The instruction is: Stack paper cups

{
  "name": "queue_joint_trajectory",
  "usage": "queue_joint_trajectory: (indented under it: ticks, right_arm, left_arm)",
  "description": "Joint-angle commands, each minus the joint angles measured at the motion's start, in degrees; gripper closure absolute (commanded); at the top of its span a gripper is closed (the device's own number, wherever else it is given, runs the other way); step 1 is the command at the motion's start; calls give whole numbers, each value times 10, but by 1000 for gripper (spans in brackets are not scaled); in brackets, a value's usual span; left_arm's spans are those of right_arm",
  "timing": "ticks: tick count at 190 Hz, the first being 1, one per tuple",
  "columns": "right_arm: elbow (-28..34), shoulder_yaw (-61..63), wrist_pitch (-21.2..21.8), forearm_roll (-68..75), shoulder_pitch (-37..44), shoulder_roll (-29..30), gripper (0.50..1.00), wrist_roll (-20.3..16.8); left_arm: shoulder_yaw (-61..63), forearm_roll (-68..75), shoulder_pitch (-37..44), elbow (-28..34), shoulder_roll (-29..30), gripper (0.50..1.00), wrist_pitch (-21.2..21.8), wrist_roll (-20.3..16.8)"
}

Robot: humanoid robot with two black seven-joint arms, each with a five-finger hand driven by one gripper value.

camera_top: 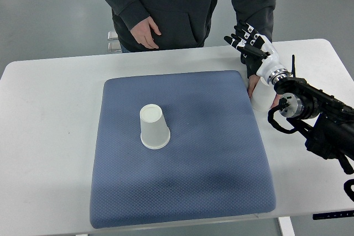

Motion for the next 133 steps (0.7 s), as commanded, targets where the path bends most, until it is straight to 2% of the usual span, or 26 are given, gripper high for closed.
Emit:
queue_joint_trajectory:
  ticks: [1, 133]
  right_arm:
    - [0, 0, 1, 0, -1, -1, 585, 0]
    - [0, 0, 1, -1, -1, -5, 585, 0]
  left_arm:
    - [-1, 0, 0, 0, 0, 500, 0, -1]
    - [-1, 0, 1, -1, 0, 500, -6, -4]
